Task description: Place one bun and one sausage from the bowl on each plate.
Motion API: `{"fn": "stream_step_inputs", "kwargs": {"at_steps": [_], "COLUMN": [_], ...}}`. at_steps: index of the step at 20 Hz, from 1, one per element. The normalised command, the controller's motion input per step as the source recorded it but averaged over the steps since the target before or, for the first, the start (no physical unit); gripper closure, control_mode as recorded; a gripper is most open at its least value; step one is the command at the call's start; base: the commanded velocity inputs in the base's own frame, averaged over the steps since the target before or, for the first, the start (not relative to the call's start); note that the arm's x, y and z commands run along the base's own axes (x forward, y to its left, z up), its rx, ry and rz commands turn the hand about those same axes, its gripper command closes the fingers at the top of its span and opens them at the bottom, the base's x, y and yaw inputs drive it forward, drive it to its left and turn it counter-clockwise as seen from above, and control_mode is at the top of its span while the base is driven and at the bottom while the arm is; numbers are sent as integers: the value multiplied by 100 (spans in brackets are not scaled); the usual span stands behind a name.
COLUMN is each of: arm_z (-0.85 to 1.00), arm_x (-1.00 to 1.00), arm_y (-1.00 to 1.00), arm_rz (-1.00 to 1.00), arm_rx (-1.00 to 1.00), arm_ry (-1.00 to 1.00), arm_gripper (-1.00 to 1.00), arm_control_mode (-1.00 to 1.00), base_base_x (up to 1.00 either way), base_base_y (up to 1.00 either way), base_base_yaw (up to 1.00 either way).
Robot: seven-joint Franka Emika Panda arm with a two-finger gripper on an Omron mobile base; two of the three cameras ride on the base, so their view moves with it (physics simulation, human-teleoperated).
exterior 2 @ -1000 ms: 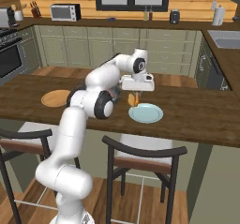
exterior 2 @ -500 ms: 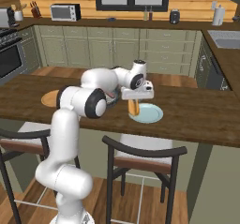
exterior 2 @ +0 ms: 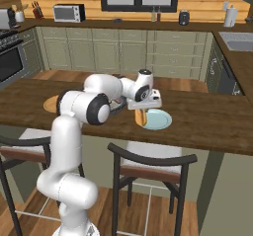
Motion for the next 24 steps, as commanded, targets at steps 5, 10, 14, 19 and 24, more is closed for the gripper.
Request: {"fn": "stream_step_inputs", "kwargs": {"at_steps": [5,10,14,19,24], "arm_z": [0,0,0,0,3], "arm_x": [18,18,6,0,0], "arm_y": [-23,-11,0,1,0], "arm_rz": [2,0,0,0,0], "arm_rx": [3,1,0,0,0], "arm_ry": [0,0,0,0,0], "arm_gripper": [100,100,100,-100,-100], "arm_control_mode": [-100,-100,-100,-100,-100], "base_base_x": [0,0,0,0,0], "base_base_y": [0,0,0,0,0], "base_base_yaw": [0,0,0,0,0]}}
